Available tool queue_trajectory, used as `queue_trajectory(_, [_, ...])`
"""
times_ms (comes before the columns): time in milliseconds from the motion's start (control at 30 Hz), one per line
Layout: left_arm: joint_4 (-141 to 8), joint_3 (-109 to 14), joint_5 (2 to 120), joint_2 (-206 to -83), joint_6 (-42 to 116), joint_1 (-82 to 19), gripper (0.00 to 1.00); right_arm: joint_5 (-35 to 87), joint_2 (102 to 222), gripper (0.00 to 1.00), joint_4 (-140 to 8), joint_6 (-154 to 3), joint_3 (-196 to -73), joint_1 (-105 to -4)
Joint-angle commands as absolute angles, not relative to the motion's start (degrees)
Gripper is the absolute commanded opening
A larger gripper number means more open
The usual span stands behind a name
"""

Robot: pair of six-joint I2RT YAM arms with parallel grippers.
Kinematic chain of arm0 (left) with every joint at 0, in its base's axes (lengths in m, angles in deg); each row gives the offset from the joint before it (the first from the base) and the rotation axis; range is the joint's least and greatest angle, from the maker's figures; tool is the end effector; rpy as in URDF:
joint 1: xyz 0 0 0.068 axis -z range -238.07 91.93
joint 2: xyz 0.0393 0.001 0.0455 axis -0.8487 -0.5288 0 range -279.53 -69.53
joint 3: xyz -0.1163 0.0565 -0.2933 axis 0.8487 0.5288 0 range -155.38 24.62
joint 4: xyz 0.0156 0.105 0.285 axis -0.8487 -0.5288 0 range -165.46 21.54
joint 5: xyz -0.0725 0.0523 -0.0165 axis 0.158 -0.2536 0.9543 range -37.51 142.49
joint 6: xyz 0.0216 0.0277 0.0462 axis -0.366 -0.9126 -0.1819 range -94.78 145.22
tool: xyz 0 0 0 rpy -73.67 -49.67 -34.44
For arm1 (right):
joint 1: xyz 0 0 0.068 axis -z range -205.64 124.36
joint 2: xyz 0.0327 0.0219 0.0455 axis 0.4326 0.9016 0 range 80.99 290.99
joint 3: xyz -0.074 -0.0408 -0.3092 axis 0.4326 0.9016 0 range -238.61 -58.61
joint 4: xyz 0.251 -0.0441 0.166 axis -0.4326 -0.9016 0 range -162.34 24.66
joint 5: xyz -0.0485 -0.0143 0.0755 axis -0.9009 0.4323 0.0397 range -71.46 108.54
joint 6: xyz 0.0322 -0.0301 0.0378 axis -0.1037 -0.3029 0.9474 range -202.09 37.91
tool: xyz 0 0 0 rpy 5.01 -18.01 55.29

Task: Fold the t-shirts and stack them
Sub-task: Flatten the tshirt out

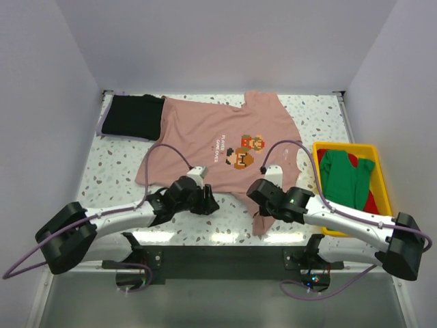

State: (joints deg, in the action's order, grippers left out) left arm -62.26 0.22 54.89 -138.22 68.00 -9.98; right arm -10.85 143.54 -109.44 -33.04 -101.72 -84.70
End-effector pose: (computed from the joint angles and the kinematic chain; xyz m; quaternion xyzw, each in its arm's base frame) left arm 0.1634 -0.1848 0.1742 0.0508 0.8975 -0.3250 0.2937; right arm 0.1297 0.1769 0.2528 -0.0244 0.9431 0.0343 0.3299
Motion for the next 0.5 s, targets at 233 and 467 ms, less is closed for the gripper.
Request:
queue_trajectory(233, [-48.9, -9.5, 52.6, -149.5, 63.6, 2.9, 0.51, -7.1, 142.8, 0.02, -105.8, -35.2, -99.1, -82.7])
queue_trajectory(467, [-46.2, -15.5, 50.7, -161.7, 64.2, 6.6, 0.47, -3.6, 139.9, 0.27, -103.5, -35.3, -99.1, -82.5])
